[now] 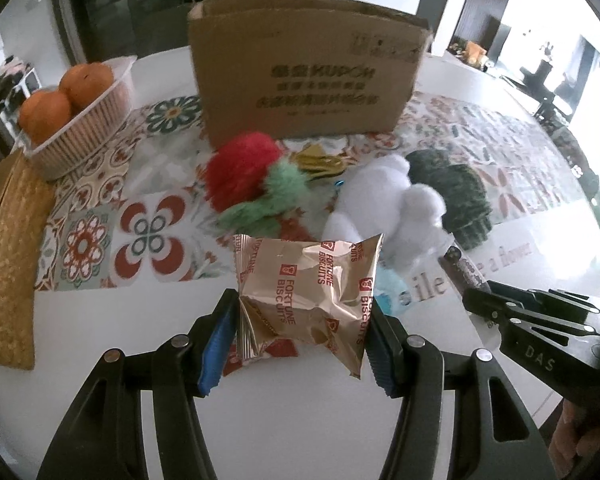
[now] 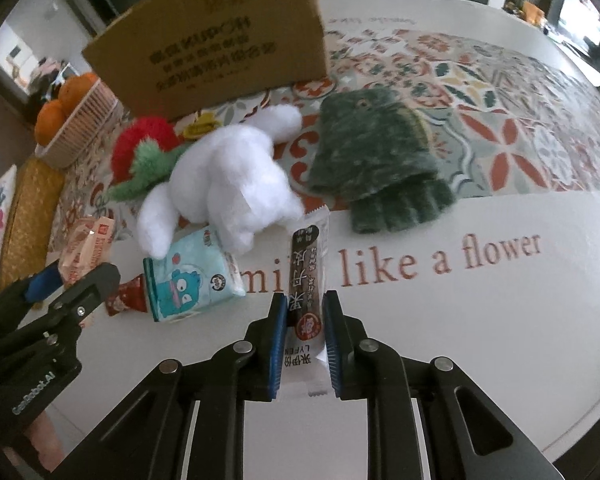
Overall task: Organize soft objects
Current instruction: 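Lift the biscuit packet with left gripper while right gripper carries the snack stick over the box, then open left gripper dropping the biscuits while right gripper releases the snack stick into the box, then withdraw both grippers from the box back toward the plush toys, then grasp the red pompom plush with left gripper while right gripper grasps the white bunny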
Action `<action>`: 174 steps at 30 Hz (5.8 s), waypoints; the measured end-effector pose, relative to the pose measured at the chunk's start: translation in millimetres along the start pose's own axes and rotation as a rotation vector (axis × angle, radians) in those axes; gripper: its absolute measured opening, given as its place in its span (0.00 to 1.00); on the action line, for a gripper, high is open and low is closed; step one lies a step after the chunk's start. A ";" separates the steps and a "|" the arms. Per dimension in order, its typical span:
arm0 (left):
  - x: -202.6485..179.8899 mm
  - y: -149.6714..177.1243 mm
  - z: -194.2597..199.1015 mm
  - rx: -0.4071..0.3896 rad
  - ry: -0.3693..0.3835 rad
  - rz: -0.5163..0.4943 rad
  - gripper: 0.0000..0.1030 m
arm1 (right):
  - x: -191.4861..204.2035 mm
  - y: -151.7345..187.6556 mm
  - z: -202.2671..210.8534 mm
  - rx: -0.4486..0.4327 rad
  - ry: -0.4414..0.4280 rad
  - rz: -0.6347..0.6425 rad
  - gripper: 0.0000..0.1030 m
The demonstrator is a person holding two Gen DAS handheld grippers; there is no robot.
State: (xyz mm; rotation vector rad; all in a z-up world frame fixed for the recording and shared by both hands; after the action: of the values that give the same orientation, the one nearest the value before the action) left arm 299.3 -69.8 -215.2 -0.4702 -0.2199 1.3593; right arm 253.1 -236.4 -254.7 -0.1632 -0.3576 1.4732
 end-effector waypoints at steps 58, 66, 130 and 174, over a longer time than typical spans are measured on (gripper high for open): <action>12.9 -181.9 79.5 -0.369 -0.048 0.011 0.56 | 48.4 -177.4 108.5 -0.467 -0.108 0.141 0.19; 16.3 -214.7 62.5 -0.345 -0.045 0.014 0.56 | 52.4 -213.0 105.4 -0.476 -0.095 0.168 0.19; 22.7 -233.2 38.6 -0.178 -0.149 -0.002 0.88 | 34.9 -241.8 89.0 -0.322 0.015 0.110 0.49; 33.8 -119.9 -35.5 0.123 -0.077 -0.040 0.88 | 24.1 -132.3 -12.0 0.058 -0.106 -0.029 0.53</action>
State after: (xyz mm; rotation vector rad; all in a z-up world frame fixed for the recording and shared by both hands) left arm 427.3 -60.2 -197.2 -0.3100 -0.2065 1.3440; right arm 383.0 -224.3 -219.8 -0.0330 -0.4006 1.4649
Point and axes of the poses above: each gripper's, at about its wrist camera, not at the fingertips, and z roughly against the way its jaws point, x to its left, y to its underside, the point moved 3 cm from there along -z, roughly the way its jaws point, and after that the axes turned 6 degrees about z, right-handed, at the moved point
